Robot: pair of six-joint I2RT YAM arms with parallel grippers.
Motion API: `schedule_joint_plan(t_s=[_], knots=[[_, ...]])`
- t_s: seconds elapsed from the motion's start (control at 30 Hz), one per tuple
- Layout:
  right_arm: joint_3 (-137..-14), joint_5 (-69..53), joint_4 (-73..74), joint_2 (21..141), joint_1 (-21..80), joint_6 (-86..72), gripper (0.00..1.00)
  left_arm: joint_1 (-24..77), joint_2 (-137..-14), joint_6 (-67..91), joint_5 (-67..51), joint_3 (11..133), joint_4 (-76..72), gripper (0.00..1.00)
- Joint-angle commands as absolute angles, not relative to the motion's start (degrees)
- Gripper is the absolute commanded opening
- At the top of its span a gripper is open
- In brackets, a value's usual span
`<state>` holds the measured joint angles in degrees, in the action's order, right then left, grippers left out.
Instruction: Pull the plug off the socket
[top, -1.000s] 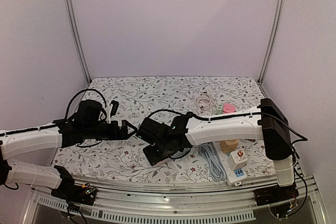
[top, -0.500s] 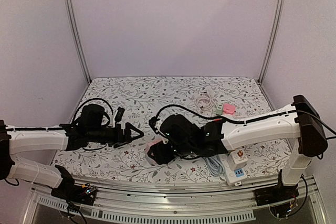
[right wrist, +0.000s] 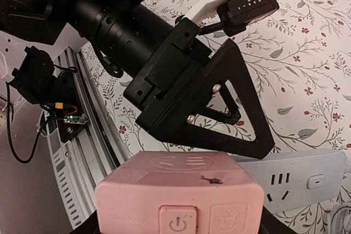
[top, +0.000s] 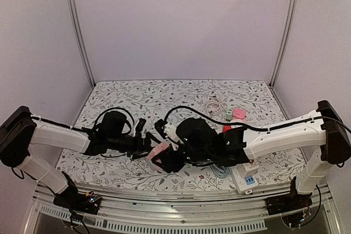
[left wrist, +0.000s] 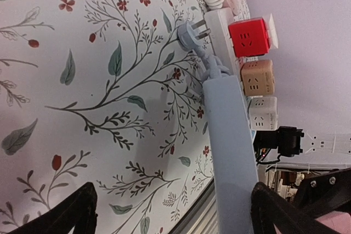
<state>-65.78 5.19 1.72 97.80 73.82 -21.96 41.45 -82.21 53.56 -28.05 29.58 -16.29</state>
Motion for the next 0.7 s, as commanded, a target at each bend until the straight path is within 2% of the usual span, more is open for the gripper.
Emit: schedule_joint_plan(t_s=[0.0,0.37,0.67], knots=[[-66.1,6.1,-4.7,95.9,74.0,-20.2,0.46,44.4,-83.4,55.3,-31.1,31.7,-21.7,0.95],[-65.4,6.9,-4.7,96.7,74.1,-20.4,0.46,44.3,-74.2,54.7,-26.3,32.3,-14.9,0.91],[-65.5,7.6,-4.7,96.7,74.1,-20.2,0.46,44.5,-76.0,53.5,-30.3,33.6,-10.9,0.93]])
